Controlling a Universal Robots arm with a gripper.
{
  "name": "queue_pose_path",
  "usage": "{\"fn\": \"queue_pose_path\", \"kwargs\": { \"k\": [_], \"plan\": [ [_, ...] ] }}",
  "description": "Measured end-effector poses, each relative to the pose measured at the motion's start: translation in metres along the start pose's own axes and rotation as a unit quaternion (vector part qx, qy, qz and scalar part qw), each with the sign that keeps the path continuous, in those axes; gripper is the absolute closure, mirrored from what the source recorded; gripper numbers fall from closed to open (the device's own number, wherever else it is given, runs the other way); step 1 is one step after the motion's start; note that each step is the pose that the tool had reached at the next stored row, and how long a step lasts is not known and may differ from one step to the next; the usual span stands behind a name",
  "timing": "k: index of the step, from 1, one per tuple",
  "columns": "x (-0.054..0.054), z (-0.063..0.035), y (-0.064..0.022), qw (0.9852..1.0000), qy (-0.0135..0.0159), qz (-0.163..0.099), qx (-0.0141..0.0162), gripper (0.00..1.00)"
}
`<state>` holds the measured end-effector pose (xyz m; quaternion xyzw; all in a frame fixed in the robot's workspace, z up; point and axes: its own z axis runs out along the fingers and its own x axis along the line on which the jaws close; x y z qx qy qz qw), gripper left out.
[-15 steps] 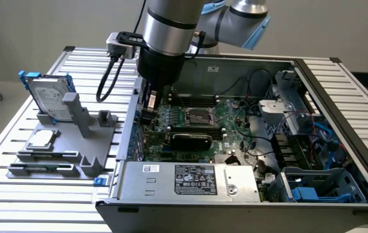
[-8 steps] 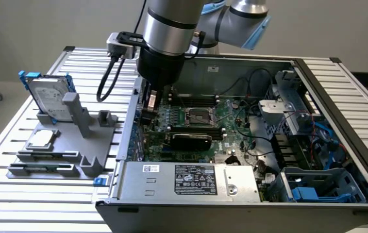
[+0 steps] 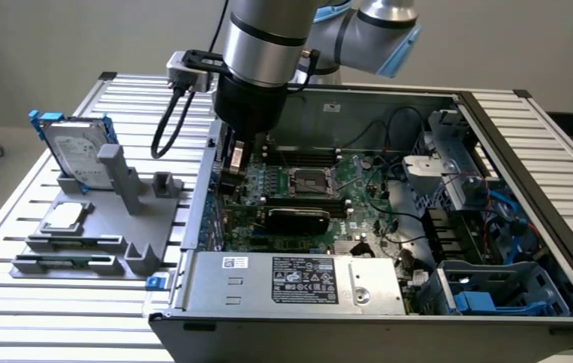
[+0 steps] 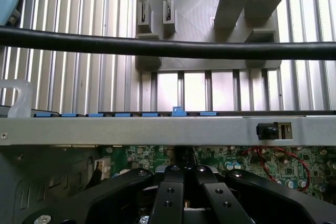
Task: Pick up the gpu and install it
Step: 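Press down on the gpu until it lock into place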
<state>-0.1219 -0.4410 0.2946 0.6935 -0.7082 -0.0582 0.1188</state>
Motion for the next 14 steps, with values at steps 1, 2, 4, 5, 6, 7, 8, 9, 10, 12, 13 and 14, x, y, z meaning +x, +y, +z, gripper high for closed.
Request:
{"fn": "queue_pose_path", "kwargs": {
  "k": [1, 2, 4, 5, 6, 7, 8, 9, 10, 12, 13, 14],
  "plan": [
    [0.0, 0.0, 0.0, 1.0, 0.0001, 0.0, -0.0001, 0.89],
    [0.0, 0.0, 0.0, 1.0, 0.0001, 0.0, -0.0001, 0.89],
    [0.0, 0.0, 0.0, 1.0, 0.0004, 0.0, -0.0001, 0.89],
    [0.0, 0.0, 0.0, 1.0, 0.0005, 0.001, -0.0001, 0.89],
    [0.0, 0.0, 0.0, 1.0, 0.0007, 0.001, -0.0001, 0.89],
    [0.0, 0.0001, 0.0, 1.0, 0.0009, 0.001, -0.0001, 0.89],
    [0.0, 0.0001, 0.0, 1.0, 0.0011, 0.001, -0.0002, 0.89],
    [-0.0001, 0.0001, -0.0001, 1.0, 0.0013, 0.001, -0.0002, 0.89],
    [-0.0001, 0.0003, -0.0001, 1.0, 0.0016, 0.001, -0.0001, 0.89],
    [-0.0001, 0.0006, -0.0002, 1.0, 0.0021, 0.002, -0.0002, 0.89],
    [-0.0001, 0.0007, -0.0002, 1.0, 0.0024, 0.002, -0.0002, 0.89],
    [-0.0001, 0.001, -0.0003, 1.0, 0.0027, 0.002, -0.0002, 0.89]
  ]
}}
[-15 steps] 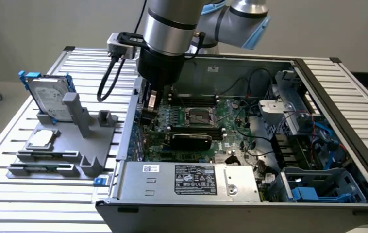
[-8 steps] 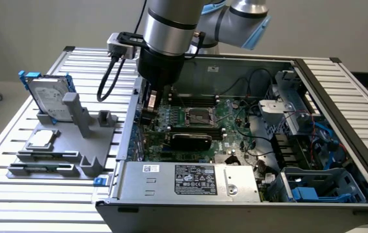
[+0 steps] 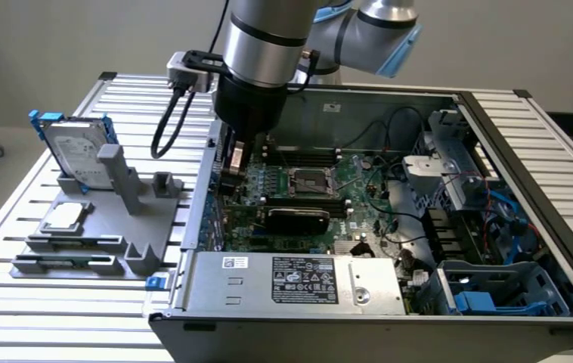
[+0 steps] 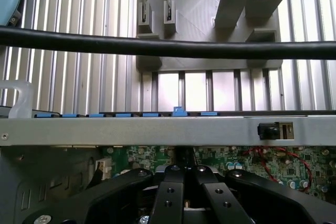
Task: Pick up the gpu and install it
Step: 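Press down on the gpu until it lock into place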
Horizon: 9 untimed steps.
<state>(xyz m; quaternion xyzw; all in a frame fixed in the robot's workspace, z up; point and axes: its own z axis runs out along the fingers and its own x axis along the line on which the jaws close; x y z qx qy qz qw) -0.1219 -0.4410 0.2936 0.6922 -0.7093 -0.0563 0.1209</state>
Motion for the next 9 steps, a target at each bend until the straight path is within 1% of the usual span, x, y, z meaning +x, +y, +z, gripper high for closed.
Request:
{"fn": "queue_pose_path", "kwargs": {
  "k": [9],
  "plan": [
    [-0.0004, 0.0017, -0.0004, 1.0, 0.0019, 0.003, -0.0001, 0.89]
  ]
}}
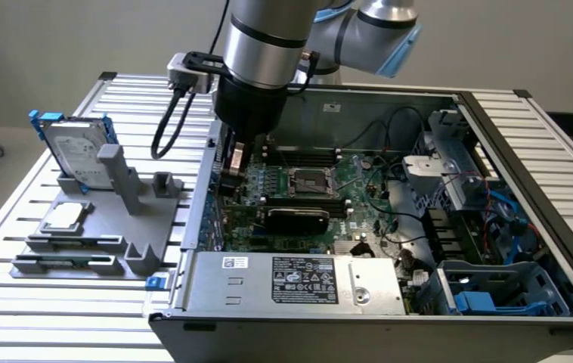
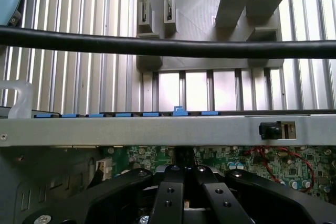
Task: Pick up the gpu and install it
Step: 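Press down on the gpu until it lock into place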
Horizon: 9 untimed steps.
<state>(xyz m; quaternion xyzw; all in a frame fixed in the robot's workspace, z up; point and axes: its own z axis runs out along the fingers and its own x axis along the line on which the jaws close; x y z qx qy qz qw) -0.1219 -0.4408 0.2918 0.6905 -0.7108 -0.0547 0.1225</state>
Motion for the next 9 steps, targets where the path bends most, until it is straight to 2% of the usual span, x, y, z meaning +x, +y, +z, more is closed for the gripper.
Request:
{"fn": "queue_pose_path", "kwargs": {
  "k": [9],
  "plan": [
    [0.0002, -0.0031, -0.0026, 1.0, 0.0001, 0.001, 0.0, 0.89]
  ]
}}
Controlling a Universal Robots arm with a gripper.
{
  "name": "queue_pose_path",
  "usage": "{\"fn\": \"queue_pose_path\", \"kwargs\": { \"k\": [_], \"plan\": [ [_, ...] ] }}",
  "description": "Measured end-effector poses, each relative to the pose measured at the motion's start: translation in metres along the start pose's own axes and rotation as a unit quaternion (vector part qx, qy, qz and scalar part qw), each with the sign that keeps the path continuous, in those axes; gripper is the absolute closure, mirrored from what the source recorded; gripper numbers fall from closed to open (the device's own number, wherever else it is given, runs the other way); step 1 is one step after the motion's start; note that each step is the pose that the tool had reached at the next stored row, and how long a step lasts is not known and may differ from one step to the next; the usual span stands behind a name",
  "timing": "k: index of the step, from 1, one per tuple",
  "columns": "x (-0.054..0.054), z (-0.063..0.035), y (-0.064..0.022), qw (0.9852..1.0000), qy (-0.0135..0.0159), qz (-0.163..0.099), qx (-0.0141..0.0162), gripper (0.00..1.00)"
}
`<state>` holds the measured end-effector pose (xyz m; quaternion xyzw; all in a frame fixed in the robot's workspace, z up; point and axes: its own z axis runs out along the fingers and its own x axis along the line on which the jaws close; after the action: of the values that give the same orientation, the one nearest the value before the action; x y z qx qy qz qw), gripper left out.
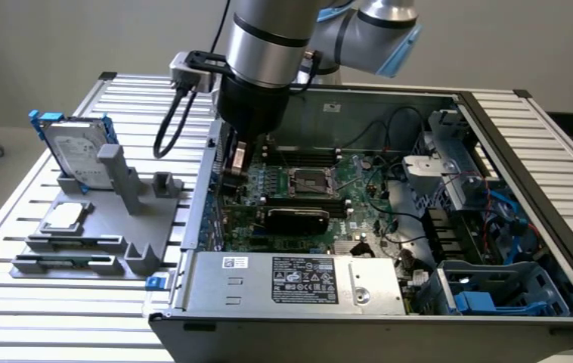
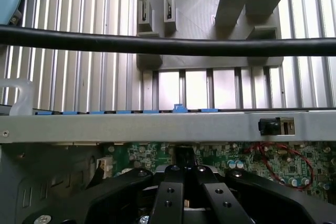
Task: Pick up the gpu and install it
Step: 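Press down on the gpu until it lock into place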
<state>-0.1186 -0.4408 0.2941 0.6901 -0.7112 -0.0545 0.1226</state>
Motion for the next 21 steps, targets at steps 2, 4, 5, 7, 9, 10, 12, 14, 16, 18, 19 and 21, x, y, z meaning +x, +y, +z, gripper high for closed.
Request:
{"fn": "queue_pose_path", "kwargs": {
  "k": [2, 4, 5, 7, 9, 10, 12, 14, 16, 18, 19, 21],
  "plan": [
    [0.0, -0.0015, -0.0012, 1.0, 0.0, 0.0, 0.0, 0.89],
    [0.0, -0.0023, -0.0028, 1.0, 0.0001, 0.0, -0.0001, 0.89],
    [0.0, -0.0026, -0.0037, 1.0, 0.0001, 0.0, -0.0001, 0.89],
    [0.0, -0.0031, -0.0056, 1.0, 0.0001, 0.0, 0.0, 0.89],
    [0.0, -0.0037, -0.008, 1.0, 0.0001, 0.0, 0.0003, 0.89],
    [0.0, -0.0041, -0.0094, 1.0, 0.0, 0.0, 0.0004, 0.89],
    [0.0, -0.0049, -0.0125, 1.0, 0.0, 0.0, 0.001, 0.89],
    [0.0, -0.0057, -0.0156, 1.0, 0.0, 0.0, 0.0021, 0.89],
    [0.0, -0.0065, -0.0188, 1.0, 0.0, 0.0, 0.0035, 0.89],
    [0.0, -0.0074, -0.022, 1.0, -0.0001, 0.001, 0.0049, 0.89],
    [0.0, -0.0078, -0.0237, 1.0, -0.0001, 0.001, 0.0057, 0.89],
    [0.0, -0.0086, -0.027, 1.0, -0.0002, 0.001, 0.0072, 0.89]
  ]
}}
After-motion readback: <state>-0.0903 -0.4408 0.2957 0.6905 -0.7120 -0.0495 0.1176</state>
